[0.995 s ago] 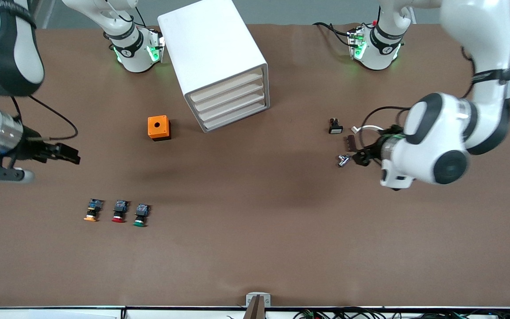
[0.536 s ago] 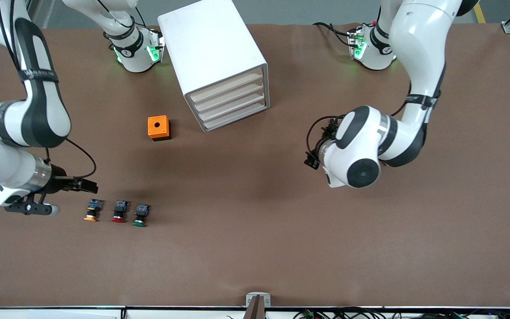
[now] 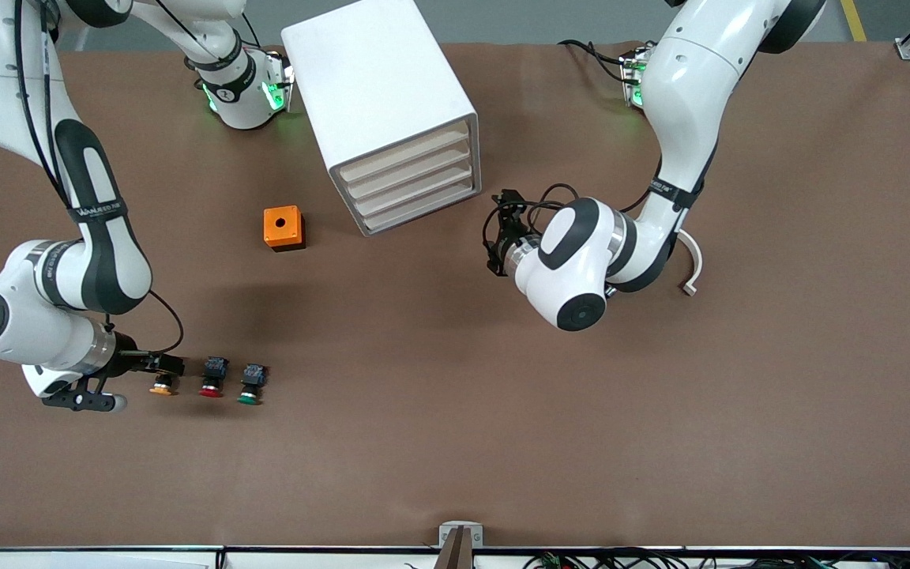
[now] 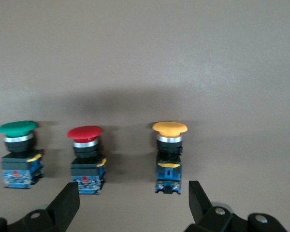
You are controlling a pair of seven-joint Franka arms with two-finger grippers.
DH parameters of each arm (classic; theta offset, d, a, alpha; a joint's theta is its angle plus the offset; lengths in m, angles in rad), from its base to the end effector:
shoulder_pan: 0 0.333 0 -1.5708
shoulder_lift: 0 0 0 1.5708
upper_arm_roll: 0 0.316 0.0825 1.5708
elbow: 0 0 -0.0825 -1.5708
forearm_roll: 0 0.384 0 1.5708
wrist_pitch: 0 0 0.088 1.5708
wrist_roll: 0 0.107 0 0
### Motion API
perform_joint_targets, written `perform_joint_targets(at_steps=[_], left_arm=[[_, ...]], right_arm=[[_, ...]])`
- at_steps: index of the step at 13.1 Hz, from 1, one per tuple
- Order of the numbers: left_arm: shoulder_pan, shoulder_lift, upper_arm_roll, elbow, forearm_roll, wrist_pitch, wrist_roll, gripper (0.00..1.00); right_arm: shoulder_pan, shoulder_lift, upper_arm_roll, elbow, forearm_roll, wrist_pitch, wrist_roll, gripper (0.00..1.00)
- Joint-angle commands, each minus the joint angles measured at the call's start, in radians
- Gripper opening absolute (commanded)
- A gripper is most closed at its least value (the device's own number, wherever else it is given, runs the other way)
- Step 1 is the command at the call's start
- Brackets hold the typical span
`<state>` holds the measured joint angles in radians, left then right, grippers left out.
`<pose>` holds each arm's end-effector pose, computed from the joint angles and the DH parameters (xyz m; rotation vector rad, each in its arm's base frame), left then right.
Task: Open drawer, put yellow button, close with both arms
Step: 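Grip the cabinet drawer front with the left gripper while the right grasps yellow button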
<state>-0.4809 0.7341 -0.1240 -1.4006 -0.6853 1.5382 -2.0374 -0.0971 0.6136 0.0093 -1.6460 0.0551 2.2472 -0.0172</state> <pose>0.5203 -0.4253 0.2684 -1.7254 -1.8408 1.1960 0.6824 -0.0593 0.2554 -3.0884 0.1654 0.0153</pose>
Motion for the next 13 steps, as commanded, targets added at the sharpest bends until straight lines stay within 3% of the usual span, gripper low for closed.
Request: perform_joint_targets(at_steps=[1, 4, 8, 13], left_arm=[[-0.045, 0.007, 0.006, 0.0, -0.071, -0.013, -0.212, 1.0], [-0.065, 0.018, 0.007, 0.003, -0.195, -0.015, -0.36, 0.99], [-0.143, 0.03, 0.006, 0.006, -0.263, -0.02, -0.451, 0.89], [-0.186, 0.054, 0.006, 0.008, -0.329, -0.053, -0.451, 0.69]], right_arm=[[-0.016, 0.009, 0.009, -0.008, 0.0, 0.009, -0.018, 1.0], [-0.029, 0.034, 0.006, -0.031, -0.003, 0.064, -0.036, 1.0], [-0.038, 0.061, 0.001, -0.063, -0.001, 0.118, -0.056, 0.98], [-0.035, 0.066, 0.0, -0.064, -0.003, 0.107, -0.06, 0.33]])
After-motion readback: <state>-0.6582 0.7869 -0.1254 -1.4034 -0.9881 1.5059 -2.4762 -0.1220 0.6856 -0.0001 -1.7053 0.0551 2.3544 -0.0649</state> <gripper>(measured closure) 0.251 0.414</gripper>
